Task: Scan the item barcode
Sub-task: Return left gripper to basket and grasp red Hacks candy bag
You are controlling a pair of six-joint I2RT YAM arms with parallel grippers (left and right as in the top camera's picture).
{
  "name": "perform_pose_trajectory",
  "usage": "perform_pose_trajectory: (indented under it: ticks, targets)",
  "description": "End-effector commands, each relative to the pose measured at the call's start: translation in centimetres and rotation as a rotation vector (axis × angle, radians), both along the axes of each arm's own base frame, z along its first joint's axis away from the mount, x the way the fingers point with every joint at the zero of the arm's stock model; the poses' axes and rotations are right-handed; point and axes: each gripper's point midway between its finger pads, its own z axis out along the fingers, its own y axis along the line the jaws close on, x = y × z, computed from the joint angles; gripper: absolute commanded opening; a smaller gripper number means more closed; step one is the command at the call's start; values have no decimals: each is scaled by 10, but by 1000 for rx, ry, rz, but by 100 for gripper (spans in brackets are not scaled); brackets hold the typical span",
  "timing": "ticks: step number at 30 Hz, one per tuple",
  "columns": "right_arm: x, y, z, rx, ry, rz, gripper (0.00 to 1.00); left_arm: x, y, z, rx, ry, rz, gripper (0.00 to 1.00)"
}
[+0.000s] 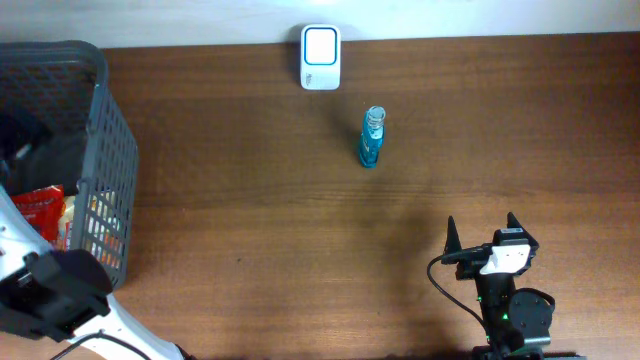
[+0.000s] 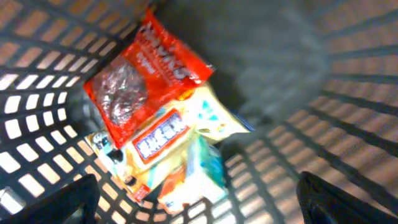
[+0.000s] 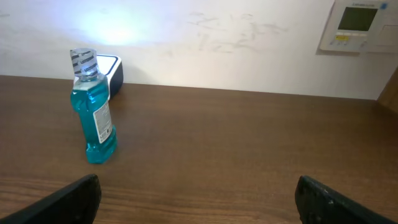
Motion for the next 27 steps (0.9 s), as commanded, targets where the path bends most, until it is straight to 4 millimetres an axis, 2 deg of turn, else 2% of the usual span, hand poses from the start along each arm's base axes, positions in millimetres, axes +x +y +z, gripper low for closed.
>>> perform_pose_trajectory:
  ticks: [1, 6, 9, 14, 20, 21, 27]
  targets:
    - [0, -3, -3, 7, 5, -15, 98, -15, 13, -41, -9, 107, 20, 99]
    - [0, -3, -3, 7, 6, -15, 98, -4, 29, -95, 30, 107, 53, 98]
    - [0, -3, -3, 7, 6, -15, 98, -17, 38, -119, 92, 188, 55, 92]
    - [0, -3, -3, 7, 5, -15, 98, -34, 46, -149, 159, 281, 41, 91]
    - [0, -3, -3, 7, 5, -15, 98, -32, 49, -171, 179, 282, -27, 88]
    - [0, -3, -3, 7, 6, -15, 98, -31, 50, -174, 185, 280, -46, 84]
    - [0, -3, -3, 7, 5, -15, 98, -28, 52, -176, 194, 267, -46, 32]
